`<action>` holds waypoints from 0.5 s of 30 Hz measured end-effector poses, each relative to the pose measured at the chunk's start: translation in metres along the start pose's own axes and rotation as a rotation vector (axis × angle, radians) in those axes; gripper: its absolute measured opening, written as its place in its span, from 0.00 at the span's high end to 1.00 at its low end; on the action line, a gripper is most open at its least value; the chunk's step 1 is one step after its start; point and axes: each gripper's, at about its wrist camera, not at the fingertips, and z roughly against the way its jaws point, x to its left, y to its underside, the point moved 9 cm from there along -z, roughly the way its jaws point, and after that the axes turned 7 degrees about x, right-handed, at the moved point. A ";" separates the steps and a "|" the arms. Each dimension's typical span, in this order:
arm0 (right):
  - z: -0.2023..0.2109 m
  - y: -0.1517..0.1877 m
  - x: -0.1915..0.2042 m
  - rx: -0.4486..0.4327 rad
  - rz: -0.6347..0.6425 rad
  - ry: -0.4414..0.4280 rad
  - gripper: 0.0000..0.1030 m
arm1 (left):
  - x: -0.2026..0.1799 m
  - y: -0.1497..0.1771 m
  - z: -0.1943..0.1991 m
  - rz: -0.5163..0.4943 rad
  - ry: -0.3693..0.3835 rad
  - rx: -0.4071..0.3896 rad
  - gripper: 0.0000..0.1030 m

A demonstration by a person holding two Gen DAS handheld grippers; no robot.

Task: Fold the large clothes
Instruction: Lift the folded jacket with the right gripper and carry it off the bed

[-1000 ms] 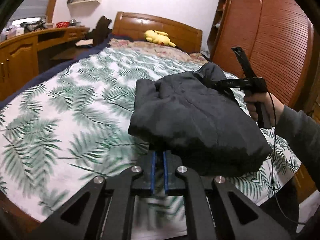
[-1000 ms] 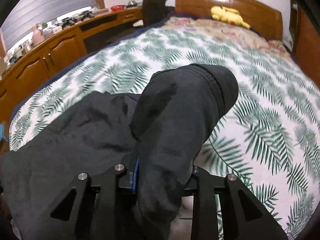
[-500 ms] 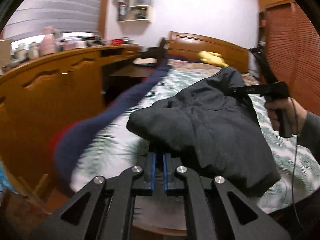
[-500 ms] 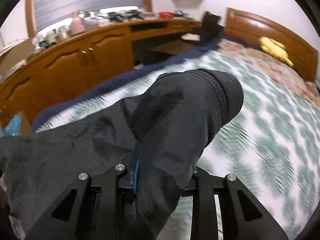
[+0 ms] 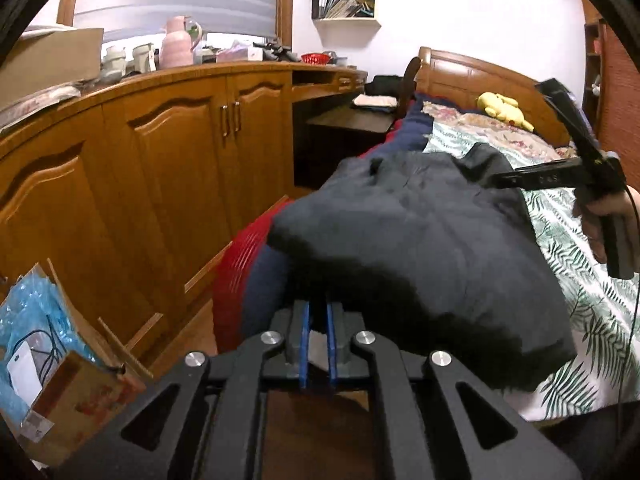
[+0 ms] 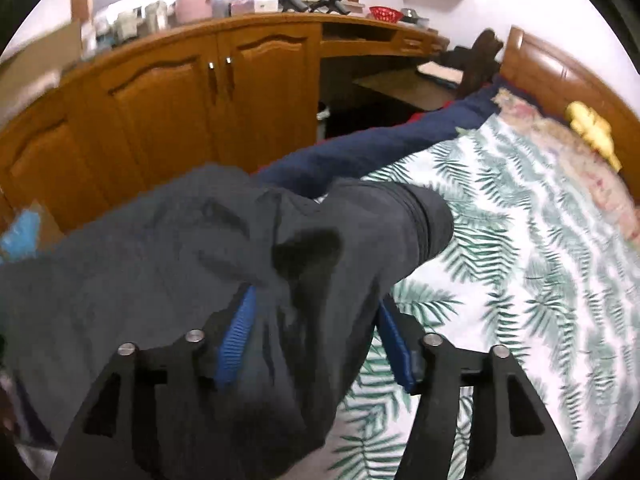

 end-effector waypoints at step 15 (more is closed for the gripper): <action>0.008 0.064 0.103 -0.034 0.173 -0.244 0.36 | 0.000 0.002 0.055 0.020 0.026 -0.026 0.74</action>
